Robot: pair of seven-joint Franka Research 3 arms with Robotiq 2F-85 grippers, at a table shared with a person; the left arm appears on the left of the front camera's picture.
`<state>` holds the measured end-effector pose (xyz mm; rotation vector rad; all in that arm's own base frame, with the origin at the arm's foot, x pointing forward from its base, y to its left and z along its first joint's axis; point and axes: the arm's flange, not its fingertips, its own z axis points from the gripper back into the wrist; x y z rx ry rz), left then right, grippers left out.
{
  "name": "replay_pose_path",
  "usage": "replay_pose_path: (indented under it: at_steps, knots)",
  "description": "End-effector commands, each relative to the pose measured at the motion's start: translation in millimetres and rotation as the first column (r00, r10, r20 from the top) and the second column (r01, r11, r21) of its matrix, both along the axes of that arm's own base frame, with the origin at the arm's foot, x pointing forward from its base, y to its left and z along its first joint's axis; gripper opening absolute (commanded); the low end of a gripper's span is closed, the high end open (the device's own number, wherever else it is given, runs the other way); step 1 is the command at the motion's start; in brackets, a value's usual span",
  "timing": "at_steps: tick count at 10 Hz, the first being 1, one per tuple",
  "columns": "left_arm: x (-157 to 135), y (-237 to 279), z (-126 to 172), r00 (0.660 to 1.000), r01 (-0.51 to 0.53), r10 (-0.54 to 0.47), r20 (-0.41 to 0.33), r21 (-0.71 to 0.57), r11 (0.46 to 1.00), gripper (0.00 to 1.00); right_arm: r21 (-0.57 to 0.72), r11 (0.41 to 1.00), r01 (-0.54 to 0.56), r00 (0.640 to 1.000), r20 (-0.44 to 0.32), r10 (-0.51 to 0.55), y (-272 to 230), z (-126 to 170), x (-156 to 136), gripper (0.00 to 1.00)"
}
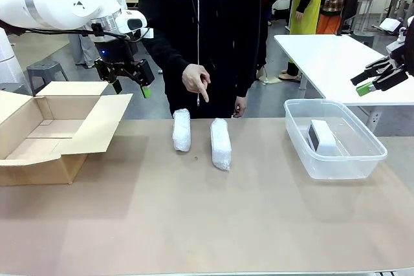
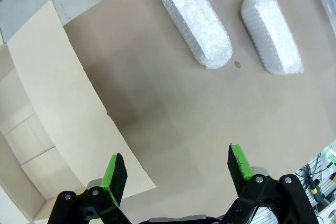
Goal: Separate and place wrapped and unwrapped clocks.
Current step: Pick up the Digital clock indicated by the person.
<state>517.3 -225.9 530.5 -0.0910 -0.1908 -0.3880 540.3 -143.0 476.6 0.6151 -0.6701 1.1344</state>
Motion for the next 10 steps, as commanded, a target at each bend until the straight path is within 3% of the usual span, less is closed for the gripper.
replay_pose_path:
  at_steps: [1, 4, 10]
  knots:
    - [0, 0, 0, 1.000, 0.000, 0.000, 0.000, 0.000, 1.000, 1.00, -0.007, 1.000, 0.012, 1.000, 0.000, -0.012, 2, -1, -1, 1.00]
    - [25, -28, -6, 0.996, -0.089, 0.087, -0.029, -0.091, 0.992, 1.00, -0.007, 1.000, 0.012, 1.000, 0.000, -0.012, 2, -1, -1, 1.00]
    - [50, -127, -16, 0.974, -0.213, 0.211, -0.081, -0.017, 0.977, 1.00, -0.007, 1.000, 0.012, 1.000, 0.000, -0.012, 2, -1, -1, 1.00]
